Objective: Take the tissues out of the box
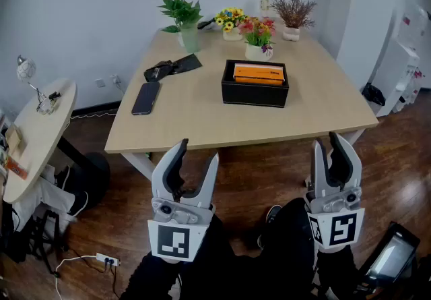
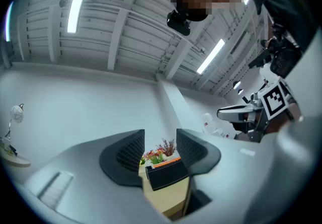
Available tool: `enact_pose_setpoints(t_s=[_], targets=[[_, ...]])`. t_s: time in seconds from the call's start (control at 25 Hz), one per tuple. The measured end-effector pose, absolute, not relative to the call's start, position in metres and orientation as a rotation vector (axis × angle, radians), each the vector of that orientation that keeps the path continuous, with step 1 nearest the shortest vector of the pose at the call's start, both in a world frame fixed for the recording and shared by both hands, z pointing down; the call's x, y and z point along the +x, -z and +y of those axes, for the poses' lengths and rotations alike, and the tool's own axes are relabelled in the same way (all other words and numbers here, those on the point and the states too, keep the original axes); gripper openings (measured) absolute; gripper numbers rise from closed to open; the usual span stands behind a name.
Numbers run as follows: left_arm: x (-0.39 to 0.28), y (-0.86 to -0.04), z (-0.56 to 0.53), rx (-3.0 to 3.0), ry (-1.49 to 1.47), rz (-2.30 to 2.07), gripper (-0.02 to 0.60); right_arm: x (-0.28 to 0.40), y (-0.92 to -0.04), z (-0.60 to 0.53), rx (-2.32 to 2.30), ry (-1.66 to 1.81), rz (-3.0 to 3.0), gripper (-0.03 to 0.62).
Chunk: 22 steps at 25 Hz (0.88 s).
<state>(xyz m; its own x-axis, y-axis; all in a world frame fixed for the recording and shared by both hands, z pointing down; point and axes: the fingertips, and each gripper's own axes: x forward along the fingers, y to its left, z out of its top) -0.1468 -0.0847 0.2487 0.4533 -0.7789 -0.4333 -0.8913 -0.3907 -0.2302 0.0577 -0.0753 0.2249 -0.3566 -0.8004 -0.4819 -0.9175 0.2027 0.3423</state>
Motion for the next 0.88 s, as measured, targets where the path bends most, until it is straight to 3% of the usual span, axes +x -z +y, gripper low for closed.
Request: enact_pose_setpoints(t_s=[0.6, 0.88], targets=[[-0.107, -0.219, -0.193, -2.240, -0.318, 1.352, 0.181, 0.053, -0.209, -0.202, -1.521, -0.884, 2.344, 0.103], [-0.084, -0.229, -0.255, -2.348, -0.073, 1.268, 0.181, 0.048, -0.228, -0.247, -1.507, -0.875, 2.551, 0.122]])
